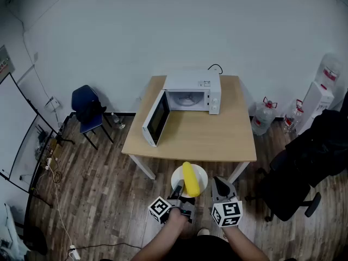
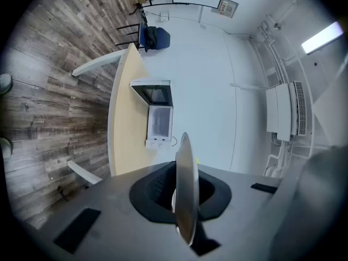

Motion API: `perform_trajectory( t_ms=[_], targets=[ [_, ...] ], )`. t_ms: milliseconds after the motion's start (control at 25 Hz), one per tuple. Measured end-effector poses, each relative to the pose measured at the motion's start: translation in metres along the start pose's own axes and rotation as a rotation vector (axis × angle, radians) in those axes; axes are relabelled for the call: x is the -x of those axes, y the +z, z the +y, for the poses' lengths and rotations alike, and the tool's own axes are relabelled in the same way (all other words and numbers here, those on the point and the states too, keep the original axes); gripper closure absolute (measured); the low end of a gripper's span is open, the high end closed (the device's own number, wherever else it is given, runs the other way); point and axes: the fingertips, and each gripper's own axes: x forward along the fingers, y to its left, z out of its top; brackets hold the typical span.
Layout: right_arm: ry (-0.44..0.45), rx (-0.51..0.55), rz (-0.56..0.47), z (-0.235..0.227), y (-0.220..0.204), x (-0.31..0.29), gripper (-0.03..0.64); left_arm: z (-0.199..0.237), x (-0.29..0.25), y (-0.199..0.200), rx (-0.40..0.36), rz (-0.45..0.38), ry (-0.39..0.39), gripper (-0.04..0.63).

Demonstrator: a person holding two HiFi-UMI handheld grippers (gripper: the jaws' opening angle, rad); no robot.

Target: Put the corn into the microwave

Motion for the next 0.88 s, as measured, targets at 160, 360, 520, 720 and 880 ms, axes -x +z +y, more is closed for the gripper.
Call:
perform_trajectory(
  t_ms=[160, 360, 520, 720, 880],
  targets=[
    [0.015, -0.041, -0.002, -0.008, -0.004, 0.005, 0.558, 0.004, -0.001, -0.007, -0.008, -0.002, 0.01, 0.577],
    [-0.001, -0.02, -0.028, -0.018, -0.001, 0.013, 0.557, 0.001, -0.002, -0.016, -0.006, -0.001, 0.004, 0.577],
    [0.005, 0.007, -0.001, -0.024, -0.01, 0.01, 0.557, -0.002, -0.007, -0.019, -0.011, -0.006, -0.014, 0.577],
    [0.037, -0.02, 0.009, -0.023, -0.016, -0.001, 0.557, 0.009, -0.01, -0.016, 0.017, -0.012, 0.009, 0.577],
    [0.06, -0.054, 0.013, -0.026, -0.016, -0.02, 0.557, 0.016, -0.025, 0.0, 0.004, -0.025, 0.03, 0.577]
  ],
)
